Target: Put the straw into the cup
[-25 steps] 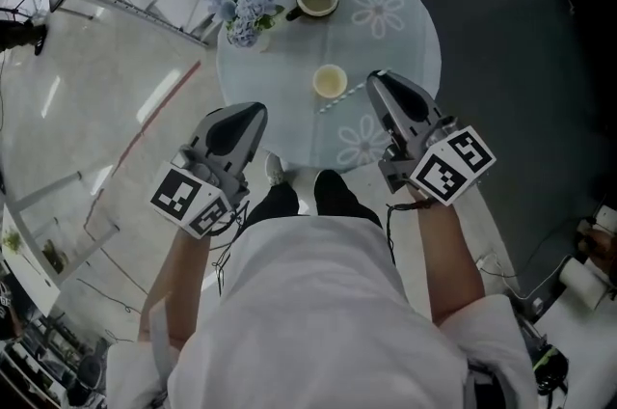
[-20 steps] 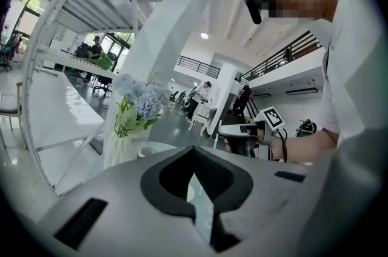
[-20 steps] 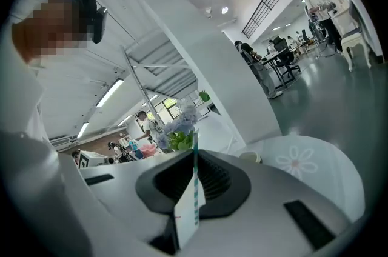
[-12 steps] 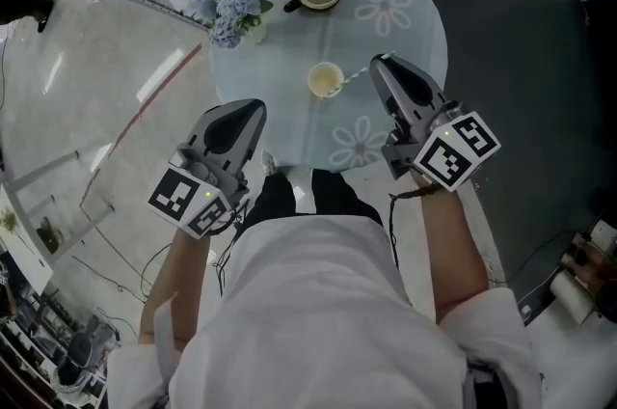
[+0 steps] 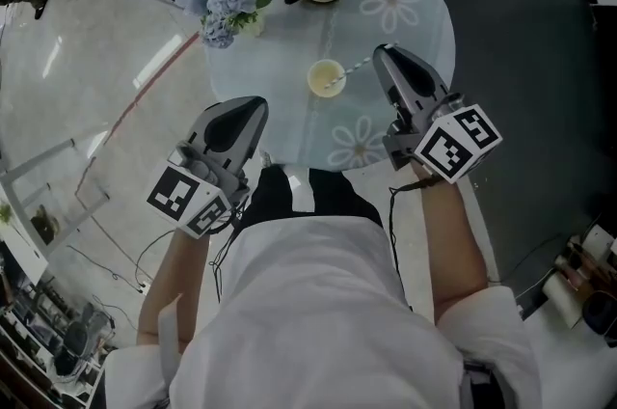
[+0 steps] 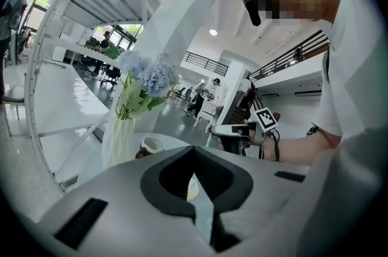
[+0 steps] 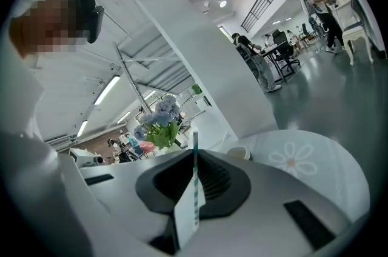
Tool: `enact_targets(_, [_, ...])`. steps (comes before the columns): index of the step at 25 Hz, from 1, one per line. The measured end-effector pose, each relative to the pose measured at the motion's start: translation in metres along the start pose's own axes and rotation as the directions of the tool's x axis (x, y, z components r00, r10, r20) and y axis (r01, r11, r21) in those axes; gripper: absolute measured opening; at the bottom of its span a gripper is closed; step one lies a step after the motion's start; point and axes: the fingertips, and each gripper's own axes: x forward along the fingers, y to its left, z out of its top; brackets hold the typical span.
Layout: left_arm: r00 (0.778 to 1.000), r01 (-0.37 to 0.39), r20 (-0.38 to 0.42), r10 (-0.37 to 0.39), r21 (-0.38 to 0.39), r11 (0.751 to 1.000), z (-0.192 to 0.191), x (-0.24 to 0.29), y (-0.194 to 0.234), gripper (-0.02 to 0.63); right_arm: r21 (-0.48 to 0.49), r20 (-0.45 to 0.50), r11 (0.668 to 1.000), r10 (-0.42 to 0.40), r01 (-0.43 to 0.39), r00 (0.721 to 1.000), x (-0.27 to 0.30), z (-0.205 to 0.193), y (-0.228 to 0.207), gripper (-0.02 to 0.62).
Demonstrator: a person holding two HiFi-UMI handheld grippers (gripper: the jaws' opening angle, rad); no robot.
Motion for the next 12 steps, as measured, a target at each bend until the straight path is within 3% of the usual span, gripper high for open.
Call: enact_targets(12, [1.000, 0.008, -0.020, -0.008, -0.025, 1.000, -0.018, 0.013, 0.009, 0.020, 0.012, -0.037, 1.000, -0.016, 0.016, 0.999, 0.020, -0.027, -0.024, 0.038])
